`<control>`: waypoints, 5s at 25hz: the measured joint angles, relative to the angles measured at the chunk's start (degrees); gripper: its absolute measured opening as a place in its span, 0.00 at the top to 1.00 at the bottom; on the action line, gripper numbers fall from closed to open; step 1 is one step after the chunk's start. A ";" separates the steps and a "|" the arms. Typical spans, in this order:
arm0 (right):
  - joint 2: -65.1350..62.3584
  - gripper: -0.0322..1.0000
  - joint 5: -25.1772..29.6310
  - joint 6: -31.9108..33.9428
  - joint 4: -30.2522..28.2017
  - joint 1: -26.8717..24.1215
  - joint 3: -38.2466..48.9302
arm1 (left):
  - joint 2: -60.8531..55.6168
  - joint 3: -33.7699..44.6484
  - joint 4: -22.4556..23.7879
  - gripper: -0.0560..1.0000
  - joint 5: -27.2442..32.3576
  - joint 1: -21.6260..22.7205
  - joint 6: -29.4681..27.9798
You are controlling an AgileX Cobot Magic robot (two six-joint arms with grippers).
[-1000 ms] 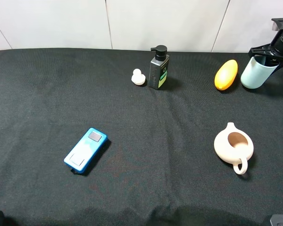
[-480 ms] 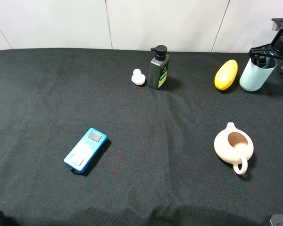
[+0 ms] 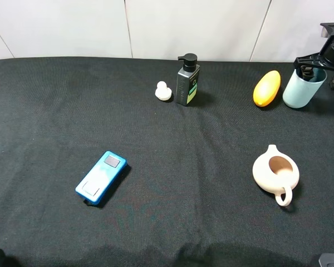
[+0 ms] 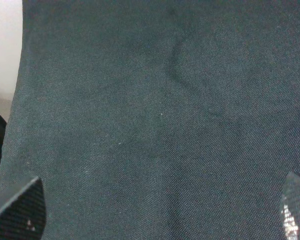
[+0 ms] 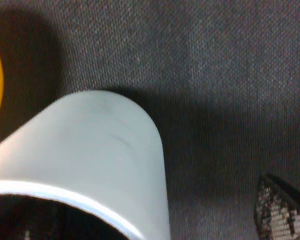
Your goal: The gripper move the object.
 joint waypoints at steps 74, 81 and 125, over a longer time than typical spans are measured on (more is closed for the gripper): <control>-65.40 0.41 13.10 0.02 9.44 0.00 27.63 | 0.00 0.00 0.00 0.01 0.00 0.00 0.00; -77.56 0.41 13.15 0.17 9.23 0.00 37.03 | 0.00 0.00 0.00 0.01 0.00 0.00 0.00; -123.58 0.30 8.64 3.29 1.80 4.18 51.08 | 0.00 0.00 0.00 0.01 0.00 0.00 0.00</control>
